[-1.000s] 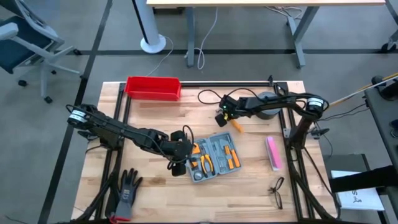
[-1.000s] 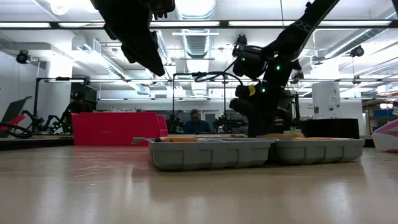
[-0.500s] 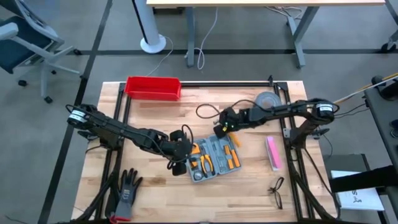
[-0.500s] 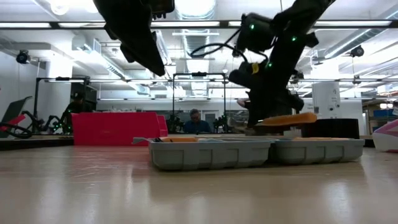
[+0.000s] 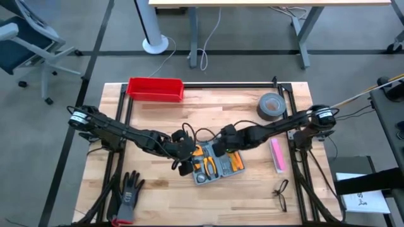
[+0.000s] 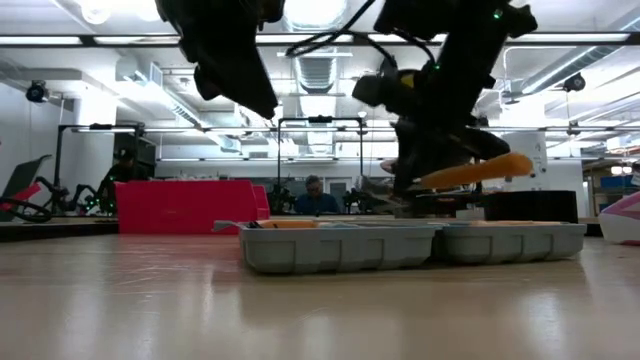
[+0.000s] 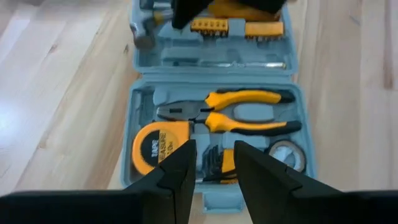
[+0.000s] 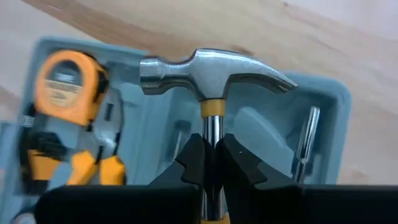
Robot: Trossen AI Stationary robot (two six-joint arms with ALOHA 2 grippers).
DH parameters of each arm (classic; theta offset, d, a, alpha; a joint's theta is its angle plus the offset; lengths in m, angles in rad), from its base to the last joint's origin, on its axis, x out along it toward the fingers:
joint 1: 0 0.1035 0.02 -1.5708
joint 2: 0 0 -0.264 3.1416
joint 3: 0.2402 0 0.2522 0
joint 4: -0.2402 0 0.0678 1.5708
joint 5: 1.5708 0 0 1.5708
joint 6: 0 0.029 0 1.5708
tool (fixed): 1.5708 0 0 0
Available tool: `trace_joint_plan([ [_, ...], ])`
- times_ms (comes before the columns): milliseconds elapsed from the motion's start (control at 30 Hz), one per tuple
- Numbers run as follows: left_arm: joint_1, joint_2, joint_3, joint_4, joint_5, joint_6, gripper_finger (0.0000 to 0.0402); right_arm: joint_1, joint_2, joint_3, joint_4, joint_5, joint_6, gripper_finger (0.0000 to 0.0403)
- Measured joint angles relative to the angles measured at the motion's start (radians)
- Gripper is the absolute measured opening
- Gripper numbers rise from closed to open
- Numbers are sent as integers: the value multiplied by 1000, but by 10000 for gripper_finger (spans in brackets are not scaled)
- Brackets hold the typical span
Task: Prefit tool cases
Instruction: Put the hammer into the gray toolbox
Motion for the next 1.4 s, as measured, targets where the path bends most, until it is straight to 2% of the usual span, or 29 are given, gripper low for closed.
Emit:
trace_joint_plan([
  [367, 0, 0, 0, 10, 0, -16, 115, 12, 152, 108, -70, 5, 111, 20],
  [567, 0, 0, 0, 8, 37, -31, 114, 25, 171, 110, -85, 24, 219, 19],
  [767, 0, 0, 0, 6, 80, 28, 114, 44, 170, 110, -109, 31, 306, 29],
  [933, 0, 0, 0, -12, 81, 73, 114, 62, 169, 110, -123, 21, 335, 35],
  [1267, -1, 0, 0, -42, 87, 120, 114, 72, 169, 195, -289, 19, 300, 38],
  [1400, -1, -7, 0, -46, 87, 125, 114, 78, 169, 198, -276, -11, 294, 38],
])
